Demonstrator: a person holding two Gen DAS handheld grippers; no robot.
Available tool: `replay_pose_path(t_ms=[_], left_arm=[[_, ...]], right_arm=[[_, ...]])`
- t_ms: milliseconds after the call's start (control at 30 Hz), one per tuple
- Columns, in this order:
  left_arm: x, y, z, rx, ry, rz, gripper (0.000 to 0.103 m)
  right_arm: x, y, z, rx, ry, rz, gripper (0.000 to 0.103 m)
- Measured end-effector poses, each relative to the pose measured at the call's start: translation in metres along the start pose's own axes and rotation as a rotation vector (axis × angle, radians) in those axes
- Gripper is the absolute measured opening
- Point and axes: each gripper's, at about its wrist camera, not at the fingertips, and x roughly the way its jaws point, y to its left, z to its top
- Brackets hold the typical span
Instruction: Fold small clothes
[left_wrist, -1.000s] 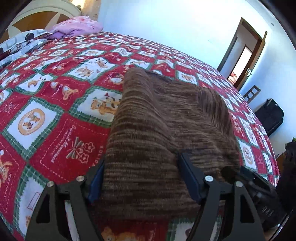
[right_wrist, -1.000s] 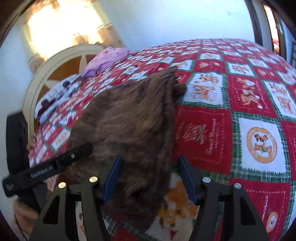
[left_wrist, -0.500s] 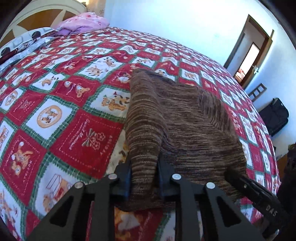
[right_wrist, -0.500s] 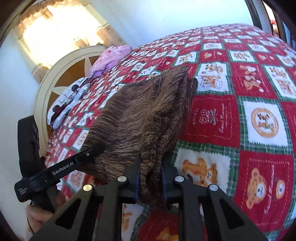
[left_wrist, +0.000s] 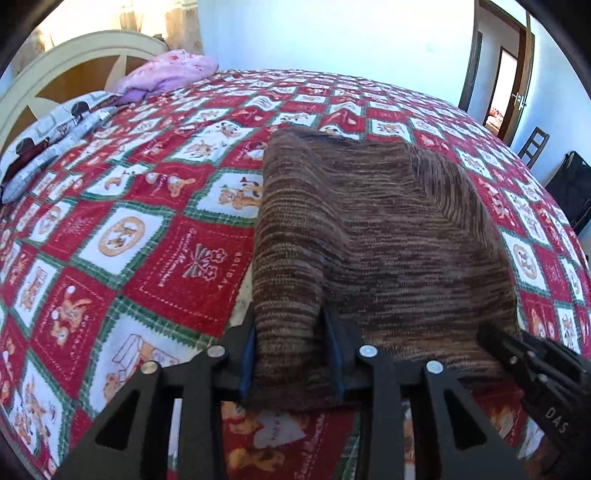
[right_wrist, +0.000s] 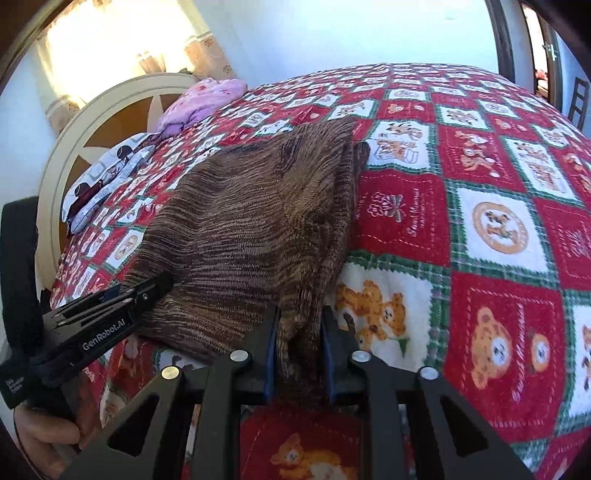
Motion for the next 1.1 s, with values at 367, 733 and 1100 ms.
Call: replay_pose_path(t_ms=[367,733,1100], left_arm=[[-0.045,-0.007,-0.018,0.037,-0.102,0.081,0.074],[-0.083,-0.001,-0.031,-0.003,-0.189,0.102,0.103],[-0.096,-0.002,-0.046,0.004,-0.156,0.106,0.103]], right_arm=[[-0.072,0.02,-0.017,-0.064,-0.189,-0.135,0.058],[-0.106,0.044,-0.038,-0.093,-0.295,-0.215,0.075],[-0.109,0.053,-0.048,-0.078,-0.257,-0.273,0.075]])
